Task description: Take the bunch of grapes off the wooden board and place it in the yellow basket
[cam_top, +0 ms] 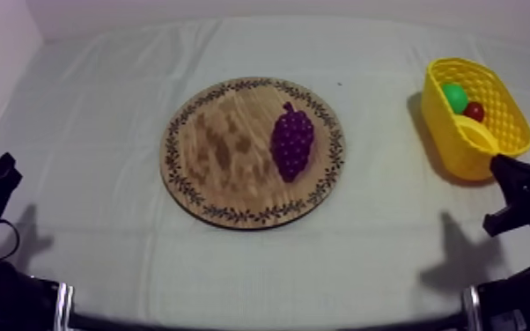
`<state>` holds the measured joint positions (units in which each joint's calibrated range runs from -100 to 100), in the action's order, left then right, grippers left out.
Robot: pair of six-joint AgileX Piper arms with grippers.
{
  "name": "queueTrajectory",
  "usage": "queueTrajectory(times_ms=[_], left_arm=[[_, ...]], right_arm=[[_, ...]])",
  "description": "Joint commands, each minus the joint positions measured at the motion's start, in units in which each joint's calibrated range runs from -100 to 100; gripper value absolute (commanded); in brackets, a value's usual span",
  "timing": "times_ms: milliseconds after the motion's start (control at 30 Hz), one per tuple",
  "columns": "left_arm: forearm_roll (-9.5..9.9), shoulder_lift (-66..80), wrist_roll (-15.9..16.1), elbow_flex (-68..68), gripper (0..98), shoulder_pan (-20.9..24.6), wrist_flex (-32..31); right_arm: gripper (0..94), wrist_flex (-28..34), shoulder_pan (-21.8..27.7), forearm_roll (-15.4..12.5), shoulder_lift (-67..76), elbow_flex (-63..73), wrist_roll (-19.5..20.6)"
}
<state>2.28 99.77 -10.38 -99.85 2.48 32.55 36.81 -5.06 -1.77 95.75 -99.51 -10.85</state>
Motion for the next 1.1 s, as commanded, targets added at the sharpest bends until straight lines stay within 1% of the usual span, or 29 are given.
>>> queueTrajectory(times_ms=[0,467,533,733,900,967,1000,1067], left_arm=[[-0.01,-0.03,0.0,-0.04,0.0,0.01,0.03],[-0.01,-0.03,0.0,-0.04,0.0,0.01,0.03],[-0.01,-0.03,0.0,-0.04,0.0,0.01,0.03],[-0.01,-0.03,0.0,-0.04,0.0,0.01,0.03],[-0.01,-0.03,0.02,-0.04,0.0,0.01,0.03],[-0.01,-0.03,0.02,-0.04,0.0,0.01,0.03],[-0.01,-0.03,0.02,-0.04,0.0,0.01,0.03],[-0.01,-0.03,0.03,-0.04,0.0,0.01,0.03]], right_arm=[[0.4,-0.04,0.01,-0.01,0.01,-0.04,-0.02],[0.4,-0.04,-0.32,-0.01,0.01,-0.04,-0.11],[0.4,0.06,-1.56,-0.01,0.01,-0.04,-0.37],[0.5,1.81,-7.69,0.12,0.01,0.15,-1.89],[0.7,1.84,-10.6,0.11,-0.05,0.4,-0.29],[0.7,1.78,-11.79,0.15,-0.59,0.96,-1.26],[0.6,1.89,-12.57,0.6,-1.48,1.46,-1.72],[0.6,1.88,-14.43,2.44,-4.54,3.01,-1.13]])
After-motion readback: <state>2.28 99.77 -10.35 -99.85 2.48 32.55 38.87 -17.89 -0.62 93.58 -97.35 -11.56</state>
